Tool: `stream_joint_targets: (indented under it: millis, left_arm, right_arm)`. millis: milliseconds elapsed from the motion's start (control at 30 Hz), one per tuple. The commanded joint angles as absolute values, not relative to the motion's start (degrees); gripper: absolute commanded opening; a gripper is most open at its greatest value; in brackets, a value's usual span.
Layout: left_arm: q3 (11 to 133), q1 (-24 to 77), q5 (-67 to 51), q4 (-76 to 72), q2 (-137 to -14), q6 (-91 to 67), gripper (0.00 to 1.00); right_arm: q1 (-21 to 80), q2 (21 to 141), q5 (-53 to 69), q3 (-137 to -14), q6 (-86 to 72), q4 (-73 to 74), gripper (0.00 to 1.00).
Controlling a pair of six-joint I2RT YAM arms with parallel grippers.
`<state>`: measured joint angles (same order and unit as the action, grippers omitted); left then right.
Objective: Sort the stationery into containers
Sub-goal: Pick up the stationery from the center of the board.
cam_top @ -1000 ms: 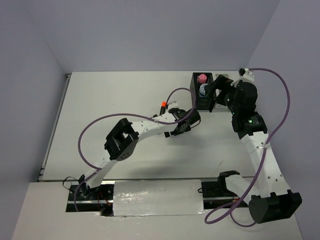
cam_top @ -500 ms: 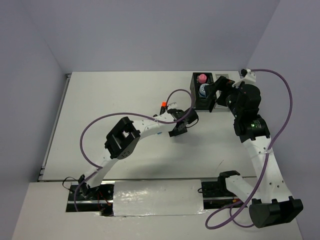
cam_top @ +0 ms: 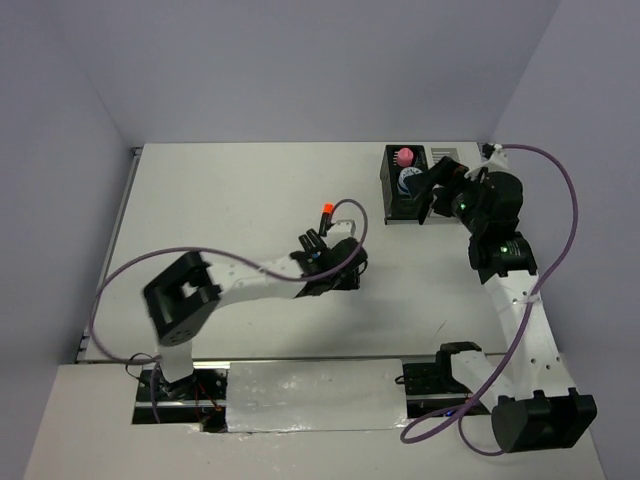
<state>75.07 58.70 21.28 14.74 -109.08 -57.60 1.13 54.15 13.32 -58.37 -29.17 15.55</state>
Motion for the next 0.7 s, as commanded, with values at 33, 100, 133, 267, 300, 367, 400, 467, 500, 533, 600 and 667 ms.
stream_joint_targets:
  millis: [33, 100, 133, 267, 300, 367, 400, 467, 500, 533, 600, 667]
  left_arm:
    - [59.96, 58.9, 12.94, -26.42, -91.96, -41.49, 0.0]
    - [54.62, 57.84, 7.51, -35.18, -90.01, -39.38, 0.0]
    - [53.1, 57.66, 6.34, -37.77, -88.61, -38.94, 0.0]
    - [49.75, 56.78, 2.2, -44.46, -87.28, -37.62, 0.0]
    - [49.49, 56.78, 1.76, -45.17, -87.1, -37.36, 0.0]
    - [49.74, 56.78, 1.32, -45.09, -86.66, -36.74, 0.0]
    - [50.01, 56.78, 1.49, -44.91, -86.4, -36.65, 0.0]
    - [49.83, 56.78, 1.23, -45.61, -86.13, -35.86, 0.0]
    - [49.92, 56.78, 1.23, -45.53, -85.78, -35.86, 0.0]
    - [49.92, 56.86, 1.14, -45.35, -85.61, -35.51, 0.0]
    - [49.92, 56.78, 1.4, -45.0, -85.08, -35.33, 0.0]
    - [49.31, 56.78, 2.02, -44.74, -84.73, -35.07, 0.0]
  right_arm:
    - [8.86, 54.22, 18.48, -59.32, -31.3, 12.64, 1.0]
    - [11.42, 53.79, 16.09, -58.11, -31.46, 12.31, 1.0]
    - [13.77, 53.53, 16.61, -57.31, -32.25, 11.26, 1.0]
    - [20.38, 53.35, 13.54, -55.99, -31.99, 12.74, 1.0]
    - [21.52, 53.26, 12.49, -54.86, -31.91, 12.74, 1.0]
    - [24.34, 53.0, 11.52, -53.44, -31.73, 12.48, 1.0]
    - [25.04, 52.82, 9.69, -52.22, -31.55, 12.57, 0.99]
    - [26.53, 52.65, 7.22, -51.07, -31.55, 12.75, 0.99]
    - [26.63, 52.65, 6.69, -49.76, -31.47, 12.66, 0.99]
    - [26.63, 52.47, 5.11, -49.4, -31.46, 12.74, 0.99]
    - [26.63, 51.51, 3.17, -48.34, -31.29, 12.83, 0.99]
    - [26.63, 50.63, 1.15, -47.82, -30.5, 12.39, 0.99]
